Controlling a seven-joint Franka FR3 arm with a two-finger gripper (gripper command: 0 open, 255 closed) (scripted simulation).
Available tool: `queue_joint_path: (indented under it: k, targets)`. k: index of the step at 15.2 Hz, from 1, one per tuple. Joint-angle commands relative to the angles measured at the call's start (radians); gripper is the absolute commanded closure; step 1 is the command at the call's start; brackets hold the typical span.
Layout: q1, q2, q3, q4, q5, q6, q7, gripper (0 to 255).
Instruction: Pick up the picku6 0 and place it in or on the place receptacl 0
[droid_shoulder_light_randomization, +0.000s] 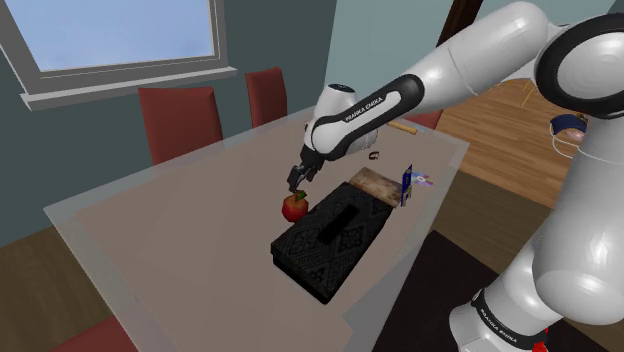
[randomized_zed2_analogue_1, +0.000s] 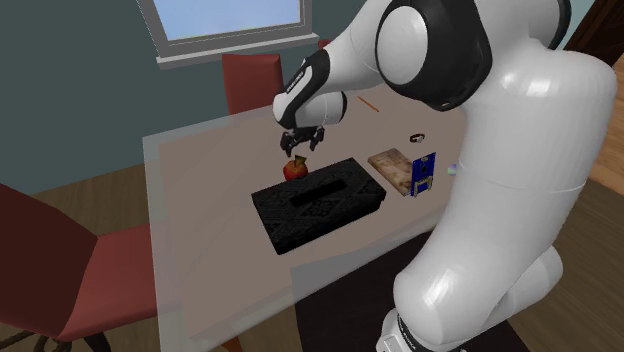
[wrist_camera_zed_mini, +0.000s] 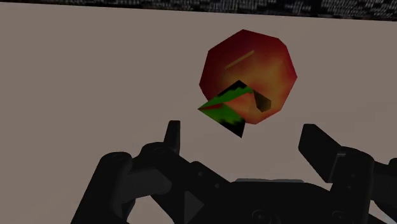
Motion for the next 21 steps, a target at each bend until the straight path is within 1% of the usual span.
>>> queue_joint_path:
  k: [1,3,11,12,21]
  targets:
    - [0.002,0.024,0.001,0.003,0.001,0.022,-0.001,0]
    - [0.004,0.056,0.002,0.01,0.001,0.048,-0.001,0]
    - [0.004,0.056,0.002,0.01,0.001,0.048,-0.001,0]
    - [0.004,0.056,0.002,0.01,0.001,0.048,-0.001,255]
    - [0.004,0.056,0.002,0.01,0.001,0.048,-0.001,255]
